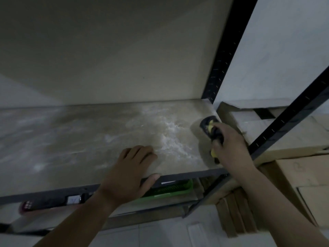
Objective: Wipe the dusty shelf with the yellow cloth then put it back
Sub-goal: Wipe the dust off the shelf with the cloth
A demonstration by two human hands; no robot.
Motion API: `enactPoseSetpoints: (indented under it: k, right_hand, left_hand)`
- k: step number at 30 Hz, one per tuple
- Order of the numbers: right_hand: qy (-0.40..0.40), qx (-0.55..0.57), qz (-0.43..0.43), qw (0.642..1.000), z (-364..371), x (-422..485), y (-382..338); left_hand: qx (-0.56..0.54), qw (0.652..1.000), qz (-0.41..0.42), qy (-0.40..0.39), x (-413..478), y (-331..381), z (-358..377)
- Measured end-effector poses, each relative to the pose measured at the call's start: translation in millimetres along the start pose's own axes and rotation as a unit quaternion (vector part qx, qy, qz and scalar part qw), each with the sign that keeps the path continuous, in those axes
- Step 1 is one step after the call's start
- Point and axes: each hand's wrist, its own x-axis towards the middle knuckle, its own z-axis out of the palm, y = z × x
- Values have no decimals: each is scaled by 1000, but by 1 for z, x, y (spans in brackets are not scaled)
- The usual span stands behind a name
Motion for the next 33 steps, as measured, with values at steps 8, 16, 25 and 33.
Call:
enactPoseSetpoints:
  k: [8,16,25,33]
  right_hand:
    - [0,-236,45,971,24,3,-9]
    - [-3,-193,-35,981,73,-29,-65]
    - [39,-94,-68,992,40,30,-40]
    - [43,-185,45,981,48,70,9]
  left_hand:
    - [55,998,-15,-12,-30,-48,-30]
    - [34,998,-36,-45,-30,-51,-29]
    - [25,998,-48,-16,-31,-53,-26]
    - [20,999,-50,0,-31,-59,-16]
